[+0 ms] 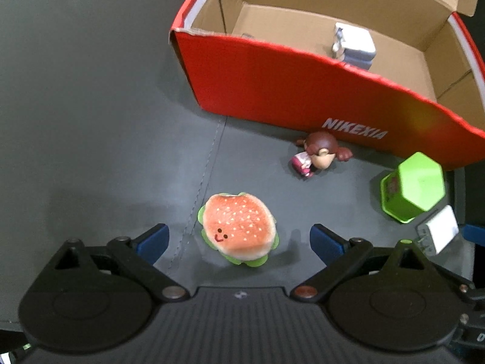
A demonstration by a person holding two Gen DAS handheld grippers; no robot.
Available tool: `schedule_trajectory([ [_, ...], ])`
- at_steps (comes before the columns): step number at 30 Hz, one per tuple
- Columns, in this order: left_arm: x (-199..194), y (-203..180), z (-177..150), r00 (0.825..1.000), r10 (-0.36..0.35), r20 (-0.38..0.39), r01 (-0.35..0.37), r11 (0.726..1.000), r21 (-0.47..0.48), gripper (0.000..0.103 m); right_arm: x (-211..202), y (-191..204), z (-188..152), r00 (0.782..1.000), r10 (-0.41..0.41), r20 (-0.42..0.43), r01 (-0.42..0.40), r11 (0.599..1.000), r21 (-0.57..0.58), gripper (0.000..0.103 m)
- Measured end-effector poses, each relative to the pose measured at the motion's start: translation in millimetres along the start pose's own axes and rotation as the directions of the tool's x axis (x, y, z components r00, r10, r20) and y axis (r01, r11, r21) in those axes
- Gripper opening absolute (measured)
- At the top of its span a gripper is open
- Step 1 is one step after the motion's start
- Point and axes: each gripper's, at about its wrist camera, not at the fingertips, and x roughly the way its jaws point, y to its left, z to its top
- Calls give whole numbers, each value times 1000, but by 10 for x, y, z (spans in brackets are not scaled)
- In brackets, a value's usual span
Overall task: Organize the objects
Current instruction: 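Close the left gripper on the plush burger while the right gripper closes on the white charger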
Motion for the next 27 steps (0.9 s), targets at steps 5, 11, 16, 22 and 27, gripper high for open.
schedule_trajectory([
  [5,118,-21,-27,1000,1,-26,-1,1000,-18,87,18,97,-44,997,-78,26,78,997,-23,84],
  [11,210,-17,-51,999,-12,-47,11,999,-33,69,-12,377,-110,984,-150,94,161,980,-120,83],
  [16,184,-32,-50,999,-26,-36,24,999,-38,50,56,297,-49,976,-200,87,207,974,-91,66],
  [22,165,-31,-84,999,-32,-38,31,999,-42,48,157,290,-33,962,-267,65,273,955,-113,69],
  [27,122,-50,-107,999,-39,-31,38,998,-41,48,271,331,-21,954,-297,30,299,945,-131,71],
])
